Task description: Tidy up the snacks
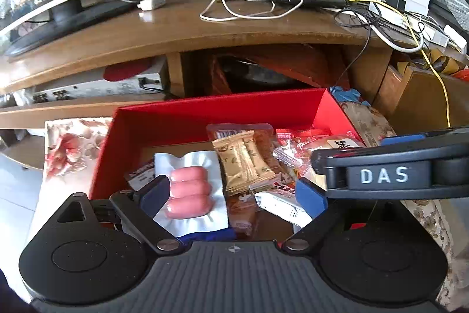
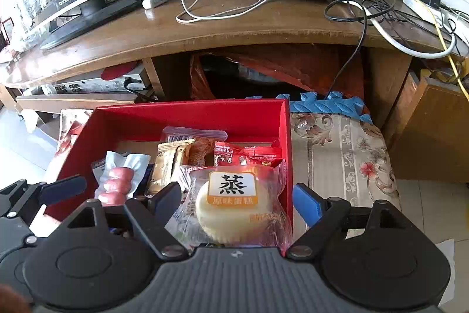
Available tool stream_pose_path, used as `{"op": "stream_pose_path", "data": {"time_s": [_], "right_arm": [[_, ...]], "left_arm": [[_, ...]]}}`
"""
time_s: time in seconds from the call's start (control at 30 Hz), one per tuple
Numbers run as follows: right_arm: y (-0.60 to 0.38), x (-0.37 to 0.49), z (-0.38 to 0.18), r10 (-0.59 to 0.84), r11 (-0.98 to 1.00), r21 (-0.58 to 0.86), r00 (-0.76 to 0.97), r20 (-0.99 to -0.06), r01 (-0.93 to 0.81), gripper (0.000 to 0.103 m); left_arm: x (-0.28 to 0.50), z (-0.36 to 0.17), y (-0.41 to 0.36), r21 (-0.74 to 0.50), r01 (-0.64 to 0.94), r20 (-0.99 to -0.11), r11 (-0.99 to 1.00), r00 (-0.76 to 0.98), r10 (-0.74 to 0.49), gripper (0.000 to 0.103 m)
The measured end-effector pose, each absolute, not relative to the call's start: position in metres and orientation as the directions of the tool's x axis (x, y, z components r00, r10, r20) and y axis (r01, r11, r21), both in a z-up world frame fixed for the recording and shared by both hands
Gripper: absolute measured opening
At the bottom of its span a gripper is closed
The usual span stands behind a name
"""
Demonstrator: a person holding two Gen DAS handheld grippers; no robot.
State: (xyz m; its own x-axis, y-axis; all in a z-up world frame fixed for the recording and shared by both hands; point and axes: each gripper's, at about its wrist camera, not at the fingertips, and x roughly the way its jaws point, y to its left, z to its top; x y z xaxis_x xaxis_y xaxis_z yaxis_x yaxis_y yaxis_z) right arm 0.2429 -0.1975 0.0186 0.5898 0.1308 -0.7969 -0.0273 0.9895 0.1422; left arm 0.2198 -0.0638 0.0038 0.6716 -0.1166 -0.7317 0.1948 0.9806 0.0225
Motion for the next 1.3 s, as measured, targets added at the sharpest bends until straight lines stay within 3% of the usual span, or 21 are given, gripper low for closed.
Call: {"op": "stream_pose_path", "data": {"time_s": [0.2, 0.83, 1.1, 1.3], "right_arm": [[-0.198, 0.22, 0.033, 0.129, 0.989, 0.142, 0.622, -0.772, -0.029, 0.083], [-0.199, 0.109, 0.051, 0.137, 0.982, 0.188, 0.658, -0.741, 0.006, 0.084], [-0.193, 0.064, 0.056, 0.14, 0.981, 0.192, 0.68, -0.72, 0.002, 0.088], [-0.186, 0.051, 0.055, 0.131, 0.985, 0.172, 0.694, -0.708, -0.01, 0.087]], "left_arm": [[0.203, 0.015, -0.061, 0.028, 0.189, -0.707, 0.982, 0.698, -0.114, 0.103], [0.108, 0.025, -0.029, -0.009, 0.173, -0.674, 0.985, 0.727, -0.134, 0.103], [0.049, 0.044, -0.037, 0.138, 0.135, -0.565, 0.981, 0.824, -0.034, 0.103], [0.064, 0.024, -0.049, 0.11, 0.214, -0.645, 0.971, 0.759, -0.094, 0.099]]}}
